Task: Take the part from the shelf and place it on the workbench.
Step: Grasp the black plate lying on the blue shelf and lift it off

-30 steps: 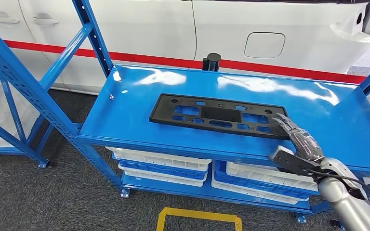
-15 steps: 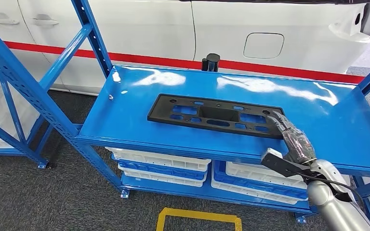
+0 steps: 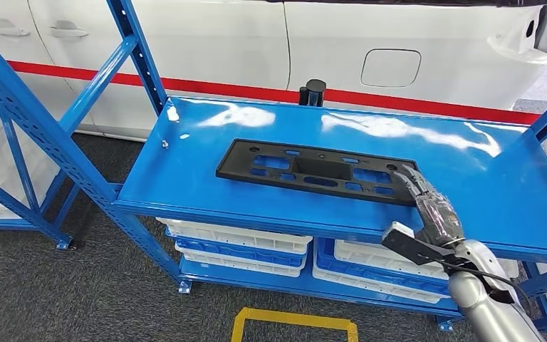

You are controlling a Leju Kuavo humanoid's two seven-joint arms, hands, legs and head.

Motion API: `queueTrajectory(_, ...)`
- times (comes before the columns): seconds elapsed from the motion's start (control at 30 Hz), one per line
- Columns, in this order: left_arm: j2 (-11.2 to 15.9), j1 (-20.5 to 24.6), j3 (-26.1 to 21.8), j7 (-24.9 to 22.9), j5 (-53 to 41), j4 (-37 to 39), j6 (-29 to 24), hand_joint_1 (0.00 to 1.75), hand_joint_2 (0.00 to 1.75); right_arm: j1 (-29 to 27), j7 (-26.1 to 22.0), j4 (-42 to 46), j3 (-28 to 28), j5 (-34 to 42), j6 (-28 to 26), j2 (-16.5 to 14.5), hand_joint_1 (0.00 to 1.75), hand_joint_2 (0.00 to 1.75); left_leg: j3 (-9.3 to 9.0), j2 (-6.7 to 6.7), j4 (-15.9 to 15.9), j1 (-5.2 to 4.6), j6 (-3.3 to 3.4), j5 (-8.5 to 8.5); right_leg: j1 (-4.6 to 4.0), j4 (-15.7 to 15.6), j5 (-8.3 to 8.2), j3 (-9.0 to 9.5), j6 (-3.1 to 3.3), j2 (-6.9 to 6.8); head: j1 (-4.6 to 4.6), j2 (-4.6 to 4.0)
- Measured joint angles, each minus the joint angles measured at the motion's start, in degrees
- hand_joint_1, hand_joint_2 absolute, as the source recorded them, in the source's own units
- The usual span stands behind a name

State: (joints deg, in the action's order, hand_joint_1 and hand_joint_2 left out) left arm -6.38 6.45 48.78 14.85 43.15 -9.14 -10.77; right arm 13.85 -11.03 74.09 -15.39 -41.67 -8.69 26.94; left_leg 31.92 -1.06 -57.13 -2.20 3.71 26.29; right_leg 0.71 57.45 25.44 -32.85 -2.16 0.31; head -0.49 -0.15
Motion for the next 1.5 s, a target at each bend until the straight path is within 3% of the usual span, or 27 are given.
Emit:
queueTrajectory(0.57, 0.00, 0.04, 0.63, -0.42, 0.07, 0.02, -0.03, 0.00, 0.00, 0.78, -0.69, -0.76, 1.28, -3.03, -2.74, -3.01, 0.00, 1.75, 0.12, 0.00, 0.00, 0.00, 0.00, 0.00, 0.01, 0.01, 0.00, -0.09, 0.00, 0.00, -0.01, 0.00)
queueTrajectory(1.5, -0.02, -0.03, 0.66, -0.46, 0.07, 0.02, -0.03, 0.00, 0.00, 1.25, -0.69, -1.39, 1.34, -3.03, -2.75, -3.60, 0.00, 1.75, 0.17, 0.01, 0.00, 0.00, 0.00, 0.00, 0.01, 0.01, 0.00, -0.14, 0.00, 0.00, 0.00, 0.00)
